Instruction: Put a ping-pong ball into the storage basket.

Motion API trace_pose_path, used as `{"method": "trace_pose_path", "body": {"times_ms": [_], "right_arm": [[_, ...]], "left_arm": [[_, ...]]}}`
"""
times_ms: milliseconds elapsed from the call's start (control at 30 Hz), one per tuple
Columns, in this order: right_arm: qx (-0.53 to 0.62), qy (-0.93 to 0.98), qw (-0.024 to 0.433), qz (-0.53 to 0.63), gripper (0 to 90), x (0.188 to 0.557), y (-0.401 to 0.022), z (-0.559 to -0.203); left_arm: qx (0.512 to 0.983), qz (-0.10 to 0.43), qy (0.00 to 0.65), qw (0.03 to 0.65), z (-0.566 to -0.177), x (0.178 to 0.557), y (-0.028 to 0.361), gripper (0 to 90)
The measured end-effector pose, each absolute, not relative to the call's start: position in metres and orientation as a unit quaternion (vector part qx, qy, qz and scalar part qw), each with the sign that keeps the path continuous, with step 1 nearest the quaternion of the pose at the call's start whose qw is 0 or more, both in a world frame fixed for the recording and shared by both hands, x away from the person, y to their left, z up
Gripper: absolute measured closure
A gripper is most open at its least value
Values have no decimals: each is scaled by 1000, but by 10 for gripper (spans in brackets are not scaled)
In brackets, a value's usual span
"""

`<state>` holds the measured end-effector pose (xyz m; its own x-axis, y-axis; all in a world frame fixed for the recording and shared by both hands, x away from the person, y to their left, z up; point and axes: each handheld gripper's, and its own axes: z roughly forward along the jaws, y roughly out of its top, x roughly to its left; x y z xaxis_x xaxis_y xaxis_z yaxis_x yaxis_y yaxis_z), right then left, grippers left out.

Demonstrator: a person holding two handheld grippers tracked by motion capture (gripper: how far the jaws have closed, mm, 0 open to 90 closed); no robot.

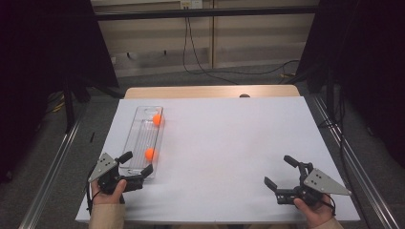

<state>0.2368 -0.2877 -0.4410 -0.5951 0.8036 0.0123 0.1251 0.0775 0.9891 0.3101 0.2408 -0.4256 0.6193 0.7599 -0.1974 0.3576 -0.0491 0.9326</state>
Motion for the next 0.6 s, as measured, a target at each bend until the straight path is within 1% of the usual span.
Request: {"method": "trace_pose_path", "body": {"times_ms": [600], "right_arm": [[345,677,289,582,25,237,-288,-442]], "left_arm": [[703,185,396,561,-427,309,242,33]]}}
